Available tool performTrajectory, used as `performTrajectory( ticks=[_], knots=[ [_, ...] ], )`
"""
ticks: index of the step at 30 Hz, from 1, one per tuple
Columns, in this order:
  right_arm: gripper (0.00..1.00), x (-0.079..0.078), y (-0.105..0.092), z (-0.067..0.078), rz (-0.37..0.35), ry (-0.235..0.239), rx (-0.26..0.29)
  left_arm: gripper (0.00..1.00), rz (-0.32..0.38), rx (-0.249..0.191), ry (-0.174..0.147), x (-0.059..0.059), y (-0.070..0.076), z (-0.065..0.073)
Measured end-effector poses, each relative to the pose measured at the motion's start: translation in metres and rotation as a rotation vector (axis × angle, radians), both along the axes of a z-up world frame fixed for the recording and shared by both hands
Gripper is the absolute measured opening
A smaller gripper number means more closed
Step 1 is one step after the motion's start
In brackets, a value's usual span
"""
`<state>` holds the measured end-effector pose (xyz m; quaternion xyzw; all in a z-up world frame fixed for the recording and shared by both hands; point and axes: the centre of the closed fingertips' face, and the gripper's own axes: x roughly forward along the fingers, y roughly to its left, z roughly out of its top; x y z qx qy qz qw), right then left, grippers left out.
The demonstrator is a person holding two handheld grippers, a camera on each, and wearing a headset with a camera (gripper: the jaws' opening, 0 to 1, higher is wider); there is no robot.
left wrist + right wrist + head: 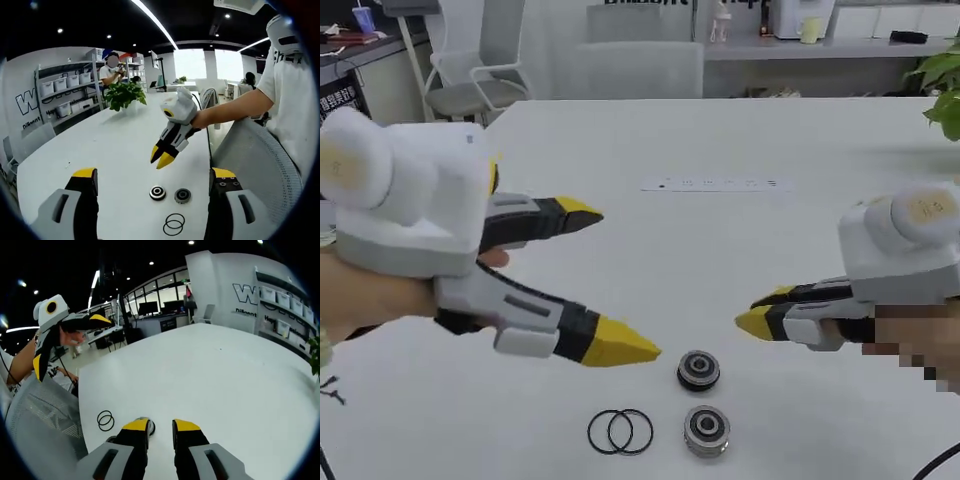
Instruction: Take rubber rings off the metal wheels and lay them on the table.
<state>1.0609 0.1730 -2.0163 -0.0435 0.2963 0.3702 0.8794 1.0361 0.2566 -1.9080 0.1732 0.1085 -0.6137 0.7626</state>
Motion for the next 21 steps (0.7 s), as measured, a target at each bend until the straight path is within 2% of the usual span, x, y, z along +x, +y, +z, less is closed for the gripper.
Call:
performTrajectory(
  ticks=[5,11,15,18,20,21],
  knots=[
    [0.16,-0.002,0.0,-0.009,0.013,0.016,-0.006,0.84,-0.023,-0.009,-0.008,0.012,-0.024,-0.005],
    [0.16,-0.003,0.001,-0.02,0.014,0.035,-0.001,0.78,-0.021,0.0,-0.007,0.022,-0.046,-0.032],
    [0.16,-0.003,0.003,-0.026,0.014,0.048,0.009,0.7,0.008,0.013,0.0,0.028,-0.05,-0.058],
    [0.16,-0.004,0.003,-0.03,0.017,0.055,0.001,0.67,0.04,0.02,-0.01,0.031,-0.048,-0.074],
    [0.16,-0.004,0.004,-0.032,0.019,0.058,-0.006,0.65,0.05,0.02,-0.012,0.032,-0.047,-0.078],
    [0.16,-0.004,0.003,-0.035,0.021,0.062,-0.014,0.64,0.066,0.019,-0.004,0.033,-0.045,-0.086]
  ],
)
